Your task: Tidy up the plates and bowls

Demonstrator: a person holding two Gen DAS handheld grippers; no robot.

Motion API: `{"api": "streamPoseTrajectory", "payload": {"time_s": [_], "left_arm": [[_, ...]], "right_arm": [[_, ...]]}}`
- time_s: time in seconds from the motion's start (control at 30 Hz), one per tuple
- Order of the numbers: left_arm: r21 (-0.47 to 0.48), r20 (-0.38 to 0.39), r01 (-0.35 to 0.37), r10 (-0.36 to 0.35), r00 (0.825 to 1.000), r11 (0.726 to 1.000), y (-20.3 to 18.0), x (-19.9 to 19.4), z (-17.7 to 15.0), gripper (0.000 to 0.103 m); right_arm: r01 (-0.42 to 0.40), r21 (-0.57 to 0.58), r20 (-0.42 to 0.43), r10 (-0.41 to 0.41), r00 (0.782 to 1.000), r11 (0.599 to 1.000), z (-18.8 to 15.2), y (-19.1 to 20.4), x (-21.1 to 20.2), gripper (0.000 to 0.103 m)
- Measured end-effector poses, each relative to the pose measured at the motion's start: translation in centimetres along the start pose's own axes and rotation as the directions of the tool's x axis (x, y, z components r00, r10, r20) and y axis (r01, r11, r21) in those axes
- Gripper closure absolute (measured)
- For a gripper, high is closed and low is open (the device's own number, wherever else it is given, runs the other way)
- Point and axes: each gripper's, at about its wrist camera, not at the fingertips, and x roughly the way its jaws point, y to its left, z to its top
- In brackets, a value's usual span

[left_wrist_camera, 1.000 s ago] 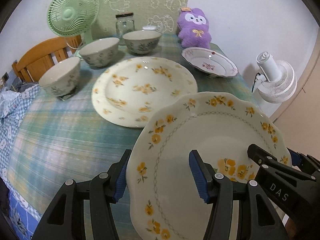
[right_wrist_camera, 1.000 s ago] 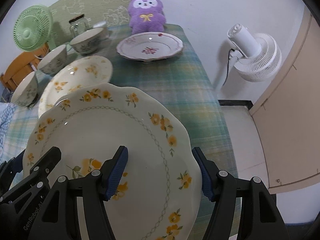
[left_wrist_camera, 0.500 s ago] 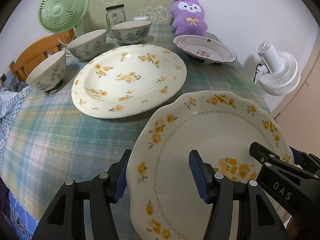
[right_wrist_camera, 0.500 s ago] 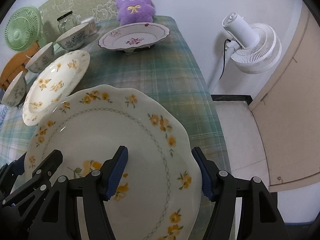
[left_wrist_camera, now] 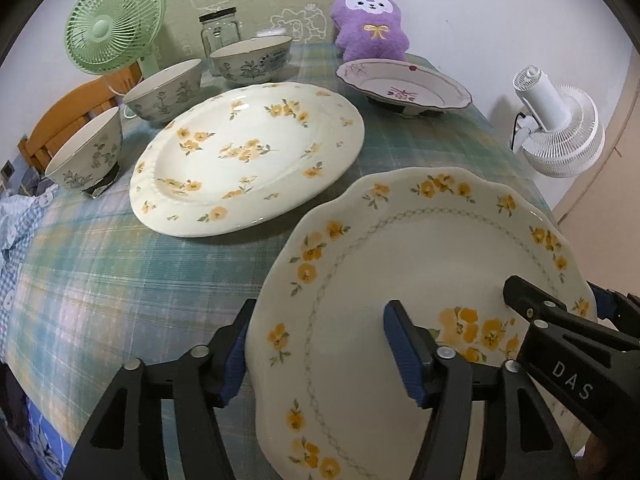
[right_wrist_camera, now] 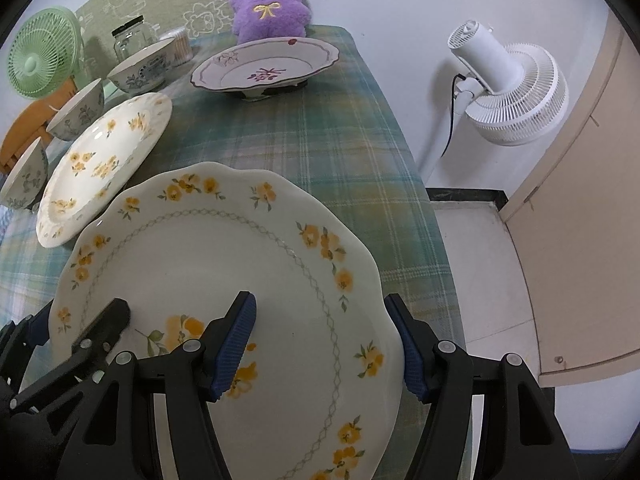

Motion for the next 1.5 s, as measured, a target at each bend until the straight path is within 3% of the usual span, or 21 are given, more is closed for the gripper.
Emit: {"api": "streamPoseTrajectory", "payload": {"time_s": [0.3, 0.47, 0.7, 1.0, 1.5], "left_arm": [[-0.008, -0.025, -0.007, 0.007, 1.0, 1.0, 0.0, -0.2, 0.3, 0.031], [-0.014, -0.018, -0.01, 0.01, 1.0, 1.0, 0.5, -1.2, 0.7, 0.017], [-0.03, -0.014, -0.002, 0.001, 1.0, 1.0, 1.1, -3.3, 1.2, 0.014], [-0.028, 0.061, -0.003, 0.005, 0.998, 1.0, 2.0, -7.1, 2.8, 0.012], [-0.017, 0.099, -0.023, 0.024, 0.995, 1.0, 6.0, -9.1, 6.0, 0.013]], "right_arm": [[0.013, -0.04, -0.008, -0.013, 1.0, 0.999, 0.4, 0.1, -0.5, 0.027], [0.008, -0.018, 0.002, -0.008, 1.0, 1.0, 0.7, -0.4, -1.7, 0.026], [-0.024, -0.026, 0.049, 0.025, 0.998, 0.999, 1.6, 0.1, -4.1, 0.025], [-0.053, -0.065, 0.123, 0.061, 0.991, 0.996, 2.9, 1.9, -8.3, 0.025], [-0.067, -0.091, 0.148, 0.08, 0.986, 0.994, 5.8, 6.4, -10.7, 0.025]]}}
